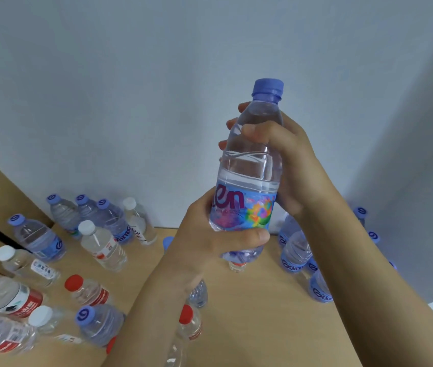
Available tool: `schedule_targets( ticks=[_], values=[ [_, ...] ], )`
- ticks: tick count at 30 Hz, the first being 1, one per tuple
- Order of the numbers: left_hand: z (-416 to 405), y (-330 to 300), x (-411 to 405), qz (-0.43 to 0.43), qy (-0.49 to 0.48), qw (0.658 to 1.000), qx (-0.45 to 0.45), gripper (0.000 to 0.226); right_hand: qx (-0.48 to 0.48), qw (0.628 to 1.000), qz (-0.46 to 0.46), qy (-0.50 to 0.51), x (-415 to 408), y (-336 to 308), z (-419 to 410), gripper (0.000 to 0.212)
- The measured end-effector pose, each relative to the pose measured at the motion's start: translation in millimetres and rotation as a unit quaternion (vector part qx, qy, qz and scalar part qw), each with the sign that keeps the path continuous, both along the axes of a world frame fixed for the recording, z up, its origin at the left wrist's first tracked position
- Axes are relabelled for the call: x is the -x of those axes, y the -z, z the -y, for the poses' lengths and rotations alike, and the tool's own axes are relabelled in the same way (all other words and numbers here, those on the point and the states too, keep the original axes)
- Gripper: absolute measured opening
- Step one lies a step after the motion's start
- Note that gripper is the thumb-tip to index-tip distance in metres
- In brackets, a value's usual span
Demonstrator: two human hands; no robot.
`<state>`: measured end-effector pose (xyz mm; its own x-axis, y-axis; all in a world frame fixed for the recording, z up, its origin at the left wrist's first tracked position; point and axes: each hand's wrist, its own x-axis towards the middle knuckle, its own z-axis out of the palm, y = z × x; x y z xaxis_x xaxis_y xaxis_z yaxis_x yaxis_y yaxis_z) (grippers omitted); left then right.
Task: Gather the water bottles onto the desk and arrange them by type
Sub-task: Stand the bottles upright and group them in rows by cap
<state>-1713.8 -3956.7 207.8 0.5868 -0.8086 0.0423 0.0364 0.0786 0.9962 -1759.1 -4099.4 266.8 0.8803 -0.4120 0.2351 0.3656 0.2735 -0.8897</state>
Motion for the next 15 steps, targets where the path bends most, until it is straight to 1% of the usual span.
schedule_targets(
  ticks=[1, 3, 5, 7, 9, 12, 13, 15],
  values=[
    [1, -1, 2, 0.008, -0.013, 1.000, 0.003, 0.043, 0.008, 1.000, -0.006, 0.008, 1, 0, 0, 0.021],
    [2, -1, 8, 0.039, -0.066, 0.997, -0.003, 0.047, 0.054, 0.996, -0.031, 0.063, 1, 0, -1, 0.024],
    [6, 1, 14, 0.099, -0.142, 0.984, -0.031, 0.056, 0.098, 0.985, -0.055, 0.130, 0, 0, -4, 0.032],
    [8, 1, 18, 0.131, -0.182, 0.973, -0.058, 0.063, 0.100, 0.981, -0.061, 0.152, -1, 1, -7, 0.034],
    [8, 2, 19, 0.128, -0.167, 0.976, -0.063, 0.064, 0.071, 0.987, -0.054, 0.137, 0, 1, -5, 0.030],
    [3, 2, 12, 0.044, -0.076, 0.996, -0.032, 0.055, 0.018, 0.996, -0.032, 0.078, 3, 0, 1, 0.027],
    [1, 1, 8, 0.029, -0.045, 0.998, -0.023, 0.052, 0.014, 0.998, -0.025, 0.058, 3, 0, 2, 0.028],
    [-1, 0, 4, 0.037, -0.013, 0.999, -0.022, 0.048, 0.028, 0.999, -0.019, 0.035, 4, 1, 4, 0.030]
  ],
)
